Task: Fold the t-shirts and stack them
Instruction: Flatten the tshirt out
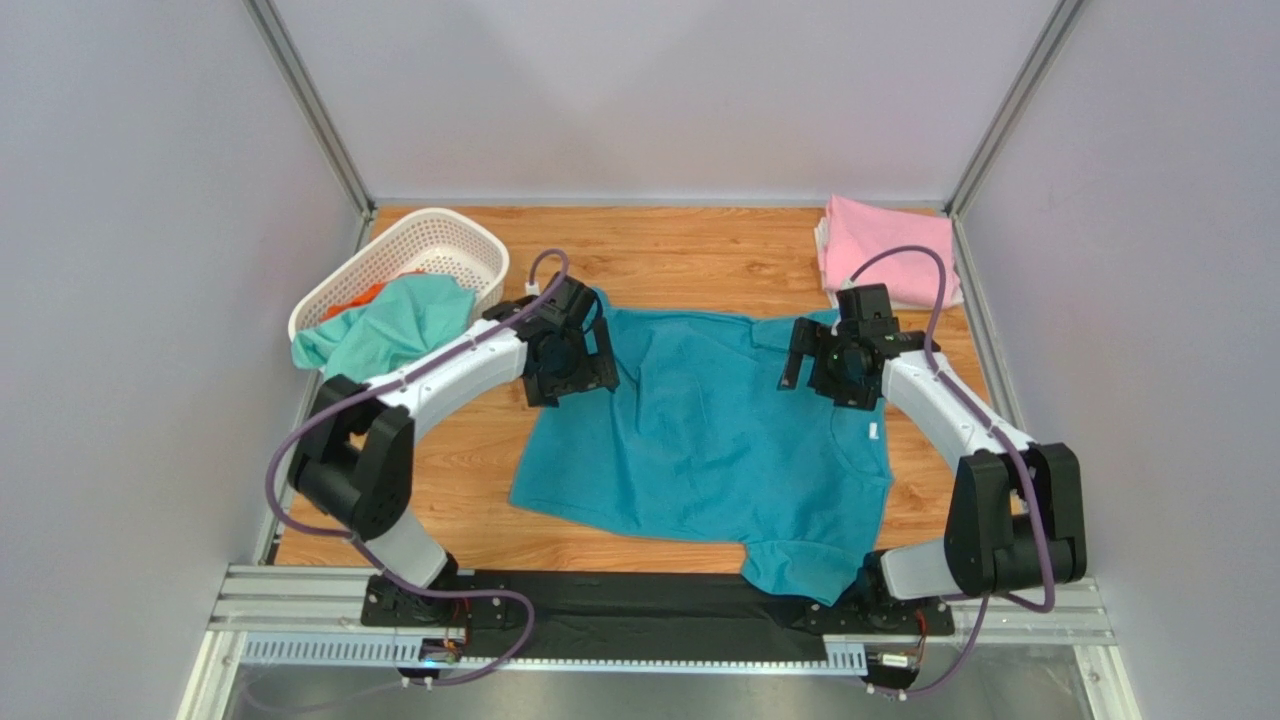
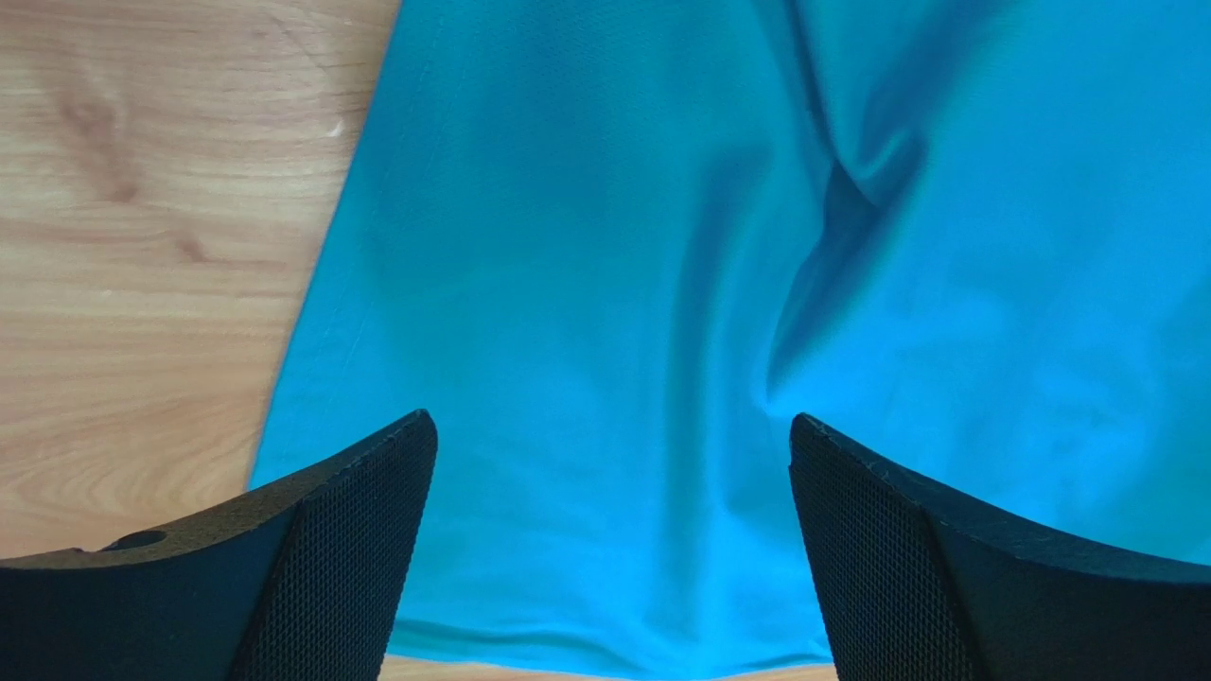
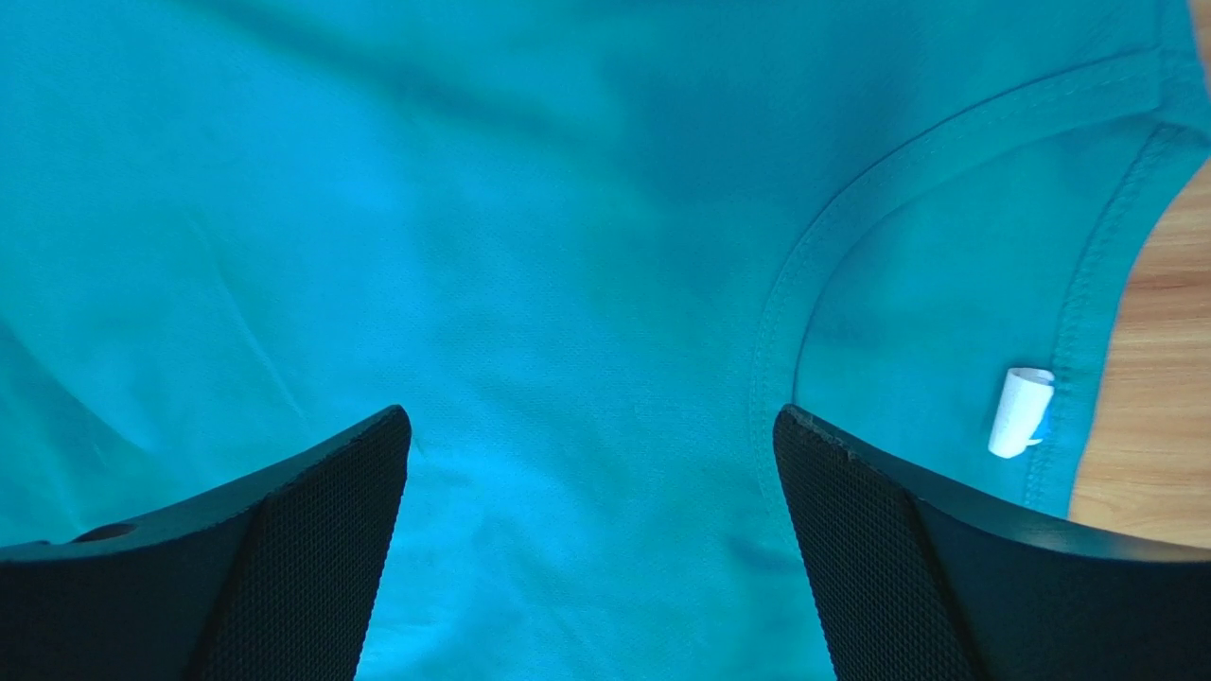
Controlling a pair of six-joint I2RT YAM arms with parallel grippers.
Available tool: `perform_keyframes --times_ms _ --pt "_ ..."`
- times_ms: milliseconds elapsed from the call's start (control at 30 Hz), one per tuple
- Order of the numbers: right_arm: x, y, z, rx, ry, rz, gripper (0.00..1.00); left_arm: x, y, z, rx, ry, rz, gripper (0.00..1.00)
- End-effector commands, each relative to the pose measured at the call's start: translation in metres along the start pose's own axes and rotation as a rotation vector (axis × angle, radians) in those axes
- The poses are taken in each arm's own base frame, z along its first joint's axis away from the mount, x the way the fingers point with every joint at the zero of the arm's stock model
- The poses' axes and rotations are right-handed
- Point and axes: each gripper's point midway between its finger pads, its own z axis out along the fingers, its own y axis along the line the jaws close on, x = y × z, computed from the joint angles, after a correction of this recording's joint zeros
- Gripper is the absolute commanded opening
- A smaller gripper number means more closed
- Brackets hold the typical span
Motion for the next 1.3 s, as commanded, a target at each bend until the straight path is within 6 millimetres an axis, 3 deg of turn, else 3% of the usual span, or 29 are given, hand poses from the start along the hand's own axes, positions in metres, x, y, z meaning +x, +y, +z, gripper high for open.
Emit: perform_keyframes --times_ms 0,200,367,400,600,800,933,1067,1167,1233,1267 --pt "-0.013 0.015 0.01 -0.058 -0.033 -0.001 1.0 -0.01 -0.023 0.019 0.058 0.016 0.002 1.0" --pt "-0.009 0.015 0.024 -0.052 0.0 -0.002 1.0 -0.006 -0.016 0.049 -0.018 0.059 -0.012 1.0" --pt "-0.003 0.013 0.03 -0.042 0.025 -0.008 1.0 0.012 0.019 0.061 -0.143 0.105 -0.03 1.0" --pt "-0.003 0.013 0.03 -0.046 0.024 -0.01 1.0 0.023 0.035 0.061 -0.175 0.134 -0.043 1.0" --pt "0.01 0.032 0.028 -0.112 0.063 -0.06 1.0 0.069 0.099 0.039 -0.28 0.178 -0.128 1.0" --pt "0.024 0.05 0.023 -0.147 0.073 -0.104 1.0 0.088 0.124 0.009 -0.312 0.136 -0.169 1.0" --pt "0.014 0.06 0.015 -0.166 0.033 -0.117 1.0 0.071 0.122 -0.004 -0.296 0.057 -0.165 1.0" --pt "-0.01 0.065 0.013 -0.144 -0.019 -0.117 1.0 0.031 0.104 -0.022 -0.277 -0.03 -0.132 1.0" --pt "-0.029 0.07 0.02 -0.118 -0.039 -0.116 0.98 0.004 0.094 -0.029 -0.263 -0.083 -0.13 1.0" --pt "-0.037 0.068 0.034 -0.079 -0.032 -0.117 0.94 -0.007 0.096 -0.025 -0.283 -0.083 -0.134 1.0" --pt "-0.051 0.072 0.034 -0.076 -0.053 -0.12 0.93 -0.017 0.094 -0.021 -0.288 -0.089 -0.144 1.0"
